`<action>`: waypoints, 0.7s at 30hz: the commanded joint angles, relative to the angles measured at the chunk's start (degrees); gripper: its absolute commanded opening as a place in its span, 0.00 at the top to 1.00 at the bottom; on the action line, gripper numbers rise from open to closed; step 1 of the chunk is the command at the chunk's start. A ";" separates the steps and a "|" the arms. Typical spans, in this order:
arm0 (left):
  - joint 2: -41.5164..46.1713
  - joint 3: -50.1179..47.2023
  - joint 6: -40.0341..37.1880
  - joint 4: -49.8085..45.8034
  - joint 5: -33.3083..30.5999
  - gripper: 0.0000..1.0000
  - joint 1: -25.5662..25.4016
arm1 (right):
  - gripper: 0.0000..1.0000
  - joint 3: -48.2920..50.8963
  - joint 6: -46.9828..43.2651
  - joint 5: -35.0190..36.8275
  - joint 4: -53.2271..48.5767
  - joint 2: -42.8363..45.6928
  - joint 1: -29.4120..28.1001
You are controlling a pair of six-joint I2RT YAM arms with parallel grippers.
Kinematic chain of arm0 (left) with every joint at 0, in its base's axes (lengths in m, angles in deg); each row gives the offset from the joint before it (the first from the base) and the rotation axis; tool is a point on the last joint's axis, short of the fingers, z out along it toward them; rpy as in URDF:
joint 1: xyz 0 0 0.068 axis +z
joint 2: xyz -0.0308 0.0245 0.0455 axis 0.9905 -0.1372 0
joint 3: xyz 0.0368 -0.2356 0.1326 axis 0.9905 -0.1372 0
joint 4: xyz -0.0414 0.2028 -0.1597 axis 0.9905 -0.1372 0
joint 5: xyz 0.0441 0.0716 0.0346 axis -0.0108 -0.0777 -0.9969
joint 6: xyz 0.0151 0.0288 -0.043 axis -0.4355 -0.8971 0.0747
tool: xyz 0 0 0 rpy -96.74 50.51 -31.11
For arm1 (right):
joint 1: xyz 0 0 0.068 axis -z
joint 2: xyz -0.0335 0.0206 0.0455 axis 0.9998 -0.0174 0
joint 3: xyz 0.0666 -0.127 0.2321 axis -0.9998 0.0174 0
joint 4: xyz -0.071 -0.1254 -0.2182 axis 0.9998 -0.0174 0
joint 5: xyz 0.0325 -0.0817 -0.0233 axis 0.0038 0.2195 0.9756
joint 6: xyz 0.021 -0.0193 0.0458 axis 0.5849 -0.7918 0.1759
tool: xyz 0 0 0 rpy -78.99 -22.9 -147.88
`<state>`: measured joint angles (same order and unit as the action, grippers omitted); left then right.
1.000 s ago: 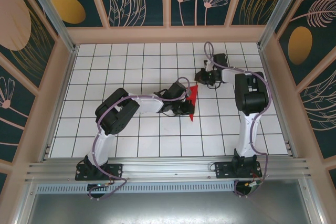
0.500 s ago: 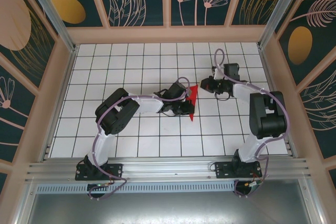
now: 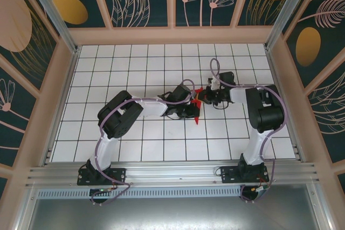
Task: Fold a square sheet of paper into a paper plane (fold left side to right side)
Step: Fold the wing for the fifth time at the center of the table.
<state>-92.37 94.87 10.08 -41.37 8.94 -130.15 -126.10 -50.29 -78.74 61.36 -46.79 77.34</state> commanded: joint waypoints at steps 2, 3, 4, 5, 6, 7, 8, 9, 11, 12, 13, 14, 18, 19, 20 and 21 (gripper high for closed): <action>-0.24 -2.74 -1.79 -5.16 -2.38 0.86 -0.96 | 0.97 -3.33 -1.68 4.92 -6.85 -2.97 -0.86; 0.97 -2.48 -2.16 -5.16 -2.61 0.84 -1.00 | 0.97 -3.52 -1.71 5.56 -7.94 -3.59 -0.88; 2.00 -2.17 -2.47 -5.16 -2.79 0.81 -0.91 | 0.97 -3.78 -1.75 6.18 -8.78 -4.08 -0.88; 3.20 -1.85 -2.78 -5.16 -2.64 0.79 -0.85 | 0.97 -4.06 -1.98 7.16 -9.86 -4.62 -0.94; 4.48 -1.58 -2.91 -5.07 -2.64 0.76 -0.80 | 0.97 -4.30 -2.23 8.34 -10.95 -4.84 -0.99; 5.38 -1.34 -3.10 -5.07 -2.61 0.73 -0.66 | 0.97 -4.49 -2.40 8.82 -11.54 -5.16 -1.12; 6.46 -1.06 -3.37 -5.14 -2.68 0.71 -0.62 | 0.97 -4.52 -2.43 8.96 -11.97 -5.45 -1.15; 7.55 -1.06 -3.64 -5.37 -3.09 0.69 -0.50 | 0.97 -4.55 -2.47 9.02 -12.08 -5.48 -1.12; 9.11 -1.19 -3.93 -5.84 -3.27 0.67 -0.30 | 0.97 -4.51 -2.39 9.02 -12.05 -5.57 -1.23; 9.56 -1.38 -4.00 -5.86 -2.83 0.67 -0.27 | 0.97 -4.54 -2.38 9.03 -12.01 -5.51 -1.17; 9.72 -1.47 -4.04 -5.75 -1.86 0.67 -0.26 | 0.97 -4.52 -2.30 9.02 -11.83 -5.43 -1.19; 9.52 -1.77 -3.76 -5.00 -0.18 0.68 -0.24 | 0.97 -4.53 -2.11 9.02 -11.71 -5.35 -1.27; 7.39 -4.20 1.07 4.18 9.26 0.70 -0.40 | 0.97 -4.69 -2.06 8.97 -11.62 -5.34 -1.46; 6.75 -4.45 1.97 5.82 10.35 0.71 -0.41 | 0.97 -4.78 -2.04 9.01 -11.68 -5.44 -1.49; 6.26 -4.63 2.50 6.62 10.68 0.71 -0.45 | 0.97 -4.85 -2.04 8.99 -11.62 -5.45 -1.53; 5.87 -4.51 2.44 6.43 10.66 0.71 -0.48 | 0.97 -4.87 -1.97 8.95 -11.59 -5.46 -1.58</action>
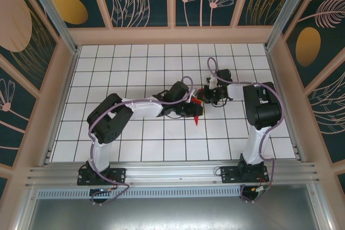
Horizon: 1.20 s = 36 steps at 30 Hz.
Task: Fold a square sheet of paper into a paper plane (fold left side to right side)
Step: Fold the wing for the fifth time at the center of the table.
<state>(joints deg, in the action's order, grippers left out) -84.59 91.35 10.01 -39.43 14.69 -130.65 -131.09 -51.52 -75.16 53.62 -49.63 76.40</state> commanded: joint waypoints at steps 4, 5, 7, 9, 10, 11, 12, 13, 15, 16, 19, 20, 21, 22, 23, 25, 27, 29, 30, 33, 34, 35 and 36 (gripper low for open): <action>-3.27 -1.44 3.10 4.41 5.75 0.71 -0.09 | 0.97 0.03 -0.73 5.43 -3.93 -2.91 -0.75; -3.51 -1.64 3.24 4.51 5.76 0.71 -0.09 | 0.97 0.03 -0.72 5.41 -3.91 -2.97 -0.76; -3.80 -1.77 3.26 4.16 5.47 0.71 -0.25 | 0.97 0.03 -0.66 5.41 -3.93 -3.01 -0.88; -4.03 -1.82 3.29 3.97 5.09 0.71 -0.30 | 0.97 -0.08 -0.59 5.47 -3.94 -3.01 -1.01; -4.20 -1.82 3.23 3.96 4.89 0.71 -0.33 | 0.97 -0.06 -0.63 5.57 -4.03 -3.03 -0.98; -4.31 -1.88 3.29 3.90 4.80 0.71 -0.33 | 0.97 -0.15 -0.72 5.82 -4.06 -3.07 -1.10; -4.51 -1.91 3.32 3.87 4.71 0.71 -0.33 | 0.97 -0.16 -0.77 5.90 -4.17 -3.08 -1.05; -4.61 -2.06 3.40 4.03 4.83 0.71 -0.38 | 0.97 -0.23 -0.74 6.04 -4.24 -3.02 -1.03; -4.86 -2.25 3.54 4.17 4.89 0.71 -0.42 | 0.97 -0.37 -0.81 6.20 -4.40 -3.12 -1.07; -4.96 -2.35 3.50 4.31 4.80 0.71 -0.49 | 0.97 -0.39 -0.81 6.25 -4.48 -3.10 -1.07; -4.91 -2.85 3.73 4.40 4.50 0.71 -0.60 | 0.97 -0.44 -0.94 6.60 -4.81 -3.12 -1.04; -4.95 -2.96 3.79 4.31 4.37 0.72 -0.64 | 0.97 -0.48 -0.94 6.66 -4.85 -3.15 -1.02; -4.97 -3.12 3.76 4.38 4.36 0.72 -0.60 | 0.97 -0.58 -0.99 6.70 -4.94 -3.25 -1.03; -4.84 -3.35 3.88 4.51 4.38 0.72 -0.64 | 0.97 -0.60 -0.99 6.77 -5.09 -3.30 -1.03; -4.88 -3.49 3.85 4.52 4.27 0.72 -0.69 | 0.97 -0.59 -1.08 6.84 -5.20 -3.27 -1.05; -4.97 -3.74 3.93 4.67 4.27 0.72 -0.69 | 0.97 -0.73 -1.08 6.99 -5.42 -3.39 -1.04; -5.07 -3.84 3.94 4.52 4.29 0.72 -0.69 | 0.97 -0.79 -1.16 7.19 -5.49 -3.39 -1.03; -5.15 -4.02 3.95 4.30 3.97 0.73 -0.72 | 0.97 -0.89 -1.16 7.35 -5.71 -3.39 -1.04; -5.02 -4.19 3.90 4.14 3.63 0.73 -0.77 | 0.97 -0.91 -1.16 7.50 -5.73 -3.48 -1.07; -4.66 -4.67 3.91 4.06 3.04 0.74 -0.77 | 0.97 -0.99 -1.24 7.80 -5.99 -3.52 -1.10; -4.54 -4.81 4.00 4.13 2.73 0.74 -0.73 | 0.97 -1.04 -1.25 7.88 -6.06 -3.46 -1.07; -4.39 -4.89 3.96 4.03 2.64 0.74 -0.76 | 0.97 -1.09 -1.25 7.89 -6.19 -3.53 -1.09; -4.38 -4.90 4.01 4.05 2.58 0.75 -0.76 | 0.97 -1.19 -1.34 7.93 -6.30 -3.52 -1.15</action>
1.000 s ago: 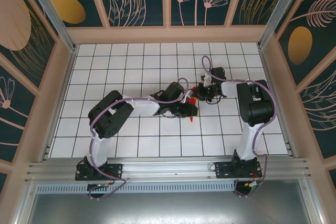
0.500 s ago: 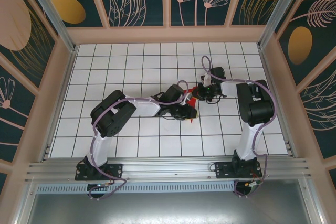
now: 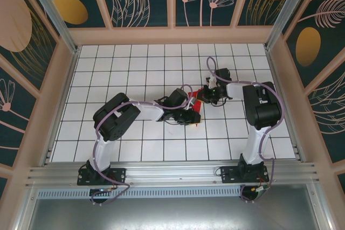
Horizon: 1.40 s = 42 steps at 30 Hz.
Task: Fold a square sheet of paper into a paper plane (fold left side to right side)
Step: Fold the wing for the fifth time at the center of the table.
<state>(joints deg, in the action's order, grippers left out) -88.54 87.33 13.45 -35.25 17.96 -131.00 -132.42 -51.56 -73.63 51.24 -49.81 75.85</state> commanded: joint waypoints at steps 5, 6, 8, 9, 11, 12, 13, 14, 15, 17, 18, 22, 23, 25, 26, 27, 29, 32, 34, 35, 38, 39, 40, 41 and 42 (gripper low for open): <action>-0.61 -1.05 0.54 -0.30 -0.71 0.76 -0.36 | 0.97 -0.18 -1.47 7.24 -4.58 -3.36 -0.64; -0.57 -1.14 0.53 -0.49 -0.84 0.76 -0.42 | 0.97 -0.24 -1.50 7.31 -4.66 -3.42 -0.57; -0.74 -1.06 0.02 -1.59 -0.94 0.76 -0.46 | 0.97 -0.50 -1.55 7.36 -4.92 -3.60 -0.57; -0.70 -1.01 -0.29 -2.15 -1.15 0.76 -0.59 | 0.97 -0.58 -1.52 7.41 -5.02 -3.61 -0.63; -0.91 -0.55 -1.33 -4.35 -1.69 0.76 -0.77 | 0.97 -0.90 -1.56 7.58 -5.27 -3.74 -0.70; -1.00 -0.31 -1.74 -5.18 -1.97 0.76 -0.95 | 0.97 -0.93 -1.52 7.66 -5.44 -3.67 -0.72; -1.08 -0.03 -2.20 -6.24 -2.14 0.76 -1.04 | 0.97 -1.02 -1.56 7.83 -5.46 -3.68 -0.65; -1.31 0.25 -2.51 -6.89 -2.19 0.76 -1.26 | 0.97 -1.08 -1.56 7.94 -5.53 -3.70 -0.70; -1.36 0.35 -2.62 -7.35 -2.41 0.76 -1.41 | 0.97 -1.15 -1.45 7.95 -5.63 -3.76 -0.68; -1.56 1.07 -3.53 -9.59 -3.32 0.77 -1.78 | 0.97 -1.20 -1.39 8.00 -5.63 -3.77 -0.67; -1.63 1.42 -3.99 -10.66 -3.96 0.77 -1.92 | 0.97 -1.21 -1.30 8.07 -5.64 -3.76 -0.73; -1.67 1.76 -5.03 -13.27 -4.74 0.77 -2.79 | 0.98 -1.29 -1.30 8.29 -5.81 -3.74 -0.85; -1.58 1.62 -5.03 -13.24 -4.81 0.77 -3.07 | 0.98 -1.31 -1.30 8.30 -5.94 -3.78 -0.89; -1.24 1.40 -4.97 -13.28 -4.94 0.77 -3.48 | 0.98 -1.39 -1.30 8.47 -5.98 -3.72 -0.93; -1.03 1.47 -5.15 -13.66 -5.15 0.77 -3.63 | 0.98 -1.39 -1.34 8.47 -6.10 -3.78 -0.99; -0.80 1.54 -5.35 -14.05 -5.38 0.77 -3.89 | 0.98 -1.41 -1.28 8.50 -6.15 -3.69 -0.92; -0.24 1.43 -5.65 -14.54 -5.53 0.77 -4.14 | 0.98 -1.68 -1.29 8.63 -6.33 -3.79 -1.03; 0.63 1.20 -6.13 -14.87 -5.41 0.78 -4.55 | 0.98 -1.89 -1.30 8.78 -6.55 -3.77 -1.18; 1.02 1.24 -6.50 -15.08 -5.25 0.78 -4.88 | 0.98 -1.98 -1.29 8.90 -6.60 -3.78 -1.24; 1.22 1.14 -6.61 -15.16 -5.20 0.78 -5.06 | 0.98 -1.98 -1.30 8.98 -6.70 -3.71 -1.33; 1.78 0.93 -6.75 -15.15 -5.22 0.78 -5.44 | 0.98 -1.98 -1.34 9.09 -6.82 -3.68 -1.36; 2.11 0.73 -6.74 -15.15 -5.19 0.78 -5.52 | 0.98 -1.91 -1.38 9.09 -6.79 -3.57 -1.36; 2.60 0.28 -6.60 -14.73 -5.22 0.78 -5.50 | 0.98 -1.86 -1.35 9.18 -6.77 -3.61 -1.38; 3.29 -0.27 -6.25 -14.09 -5.17 0.78 -5.46 | 0.98 -1.84 -1.29 9.15 -6.78 -3.59 -1.37; 3.81 -0.60 -6.25 -13.86 -5.21 0.78 -5.45 | 0.98 -1.85 -1.30 9.18 -6.78 -3.55 -1.36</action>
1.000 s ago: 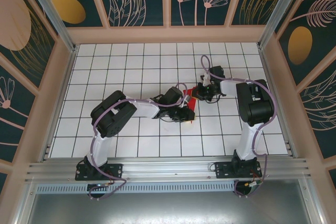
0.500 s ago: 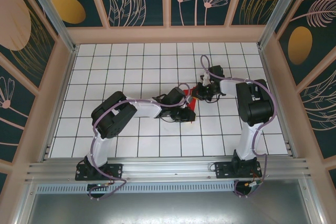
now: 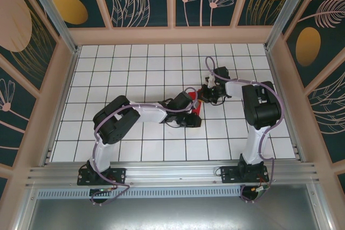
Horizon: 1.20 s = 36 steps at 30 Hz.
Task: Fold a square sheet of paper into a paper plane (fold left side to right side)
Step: Fold the wing for the fifth time at the center of the table.
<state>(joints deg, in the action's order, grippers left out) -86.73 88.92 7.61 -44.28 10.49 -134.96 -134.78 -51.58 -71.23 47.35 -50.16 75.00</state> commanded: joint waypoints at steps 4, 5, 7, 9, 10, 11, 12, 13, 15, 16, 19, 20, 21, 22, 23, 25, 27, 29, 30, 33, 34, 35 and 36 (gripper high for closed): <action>3.81 -2.40 0.30 -3.16 2.04 0.79 -1.43 | 0.98 0.60 -1.19 6.66 -2.78 -3.07 -0.76; 4.32 -2.34 0.85 -2.13 2.12 0.79 -1.33 | 0.98 0.53 -1.19 6.68 -2.73 -3.03 -0.74; 5.50 -1.71 1.44 -0.51 3.02 0.79 -0.65 | 0.98 0.45 -1.18 6.60 -2.71 -3.13 -0.73; 7.06 -1.06 1.68 0.37 3.12 0.79 0.41 | 0.98 0.36 -1.19 6.58 -2.72 -3.12 -0.73; 7.80 -0.62 1.67 0.55 3.11 0.79 1.29 | 0.98 0.38 -1.19 6.57 -2.71 -3.10 -0.76; 8.14 -0.15 1.55 0.67 3.12 0.79 1.98 | 0.98 0.38 -1.19 6.60 -2.70 -3.10 -0.76; 8.16 0.51 1.30 0.40 3.07 0.79 2.74 | 0.98 0.31 -1.19 6.59 -2.58 -3.22 -0.73; 7.87 1.21 0.88 0.00 2.91 0.79 3.20 | 0.98 0.38 -1.27 6.43 -2.64 -3.31 -0.71; 6.45 2.93 -0.22 -1.51 2.57 0.79 3.80 | 0.98 0.46 -1.27 6.29 -2.54 -3.43 -0.74; 5.54 3.61 -0.67 -1.90 2.61 0.79 3.88 | 0.98 0.49 -1.27 6.33 -2.53 -3.28 -0.76; 2.43 5.66 -1.26 -2.27 3.24 0.79 3.89 | 0.98 0.64 -1.36 6.23 -2.62 -3.34 -0.73; 1.56 6.11 -1.26 -2.33 3.28 0.80 3.93 | 0.98 0.71 -1.36 6.28 -2.54 -3.18 -0.69; 0.63 6.60 -1.41 -2.34 3.17 0.80 3.89 | 0.98 0.73 -1.43 6.33 -2.53 -3.20 -0.75; -0.32 7.04 -1.41 -2.30 3.32 0.80 3.89 | 0.98 0.69 -1.45 6.22 -2.58 -3.25 -0.72; -1.11 7.42 -1.50 -2.25 3.42 0.80 3.88 | 0.98 0.73 -1.44 6.17 -2.54 -3.19 -0.71; -2.25 8.04 -1.48 -1.73 3.98 0.80 3.87 | 0.98 0.73 -1.45 6.15 -2.62 -3.25 -0.71; -2.86 8.41 -1.56 -1.55 4.14 0.80 3.75 | 0.98 0.74 -1.49 6.16 -2.70 -3.21 -0.72; -3.49 8.76 -1.74 -1.89 4.54 0.80 3.66 | 0.98 0.56 -1.52 6.24 -2.82 -3.33 -0.74; -3.81 8.68 -1.86 -2.05 4.58 0.79 3.54 | 0.98 0.51 -1.54 6.22 -2.87 -3.27 -0.74; -4.64 8.58 -2.34 -3.60 4.21 0.79 3.03 | 0.98 0.34 -1.53 6.33 -2.93 -3.26 -0.69; -5.00 8.56 -2.61 -4.42 4.08 0.79 2.90 | 0.98 0.31 -1.54 6.40 -3.05 -3.42 -0.72; -5.19 8.44 -2.64 -4.78 4.14 0.79 2.70 | 0.98 0.28 -1.56 6.40 -3.06 -3.39 -0.69; -5.41 8.33 -2.81 -5.33 4.18 0.79 2.56 | 0.98 0.21 -1.54 6.49 -3.10 -3.39 -0.74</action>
<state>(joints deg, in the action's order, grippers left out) -90.05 96.11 6.67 -46.68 13.46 -131.24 -134.87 -52.00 -71.09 47.28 -50.16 74.96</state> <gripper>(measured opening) 0.206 0.048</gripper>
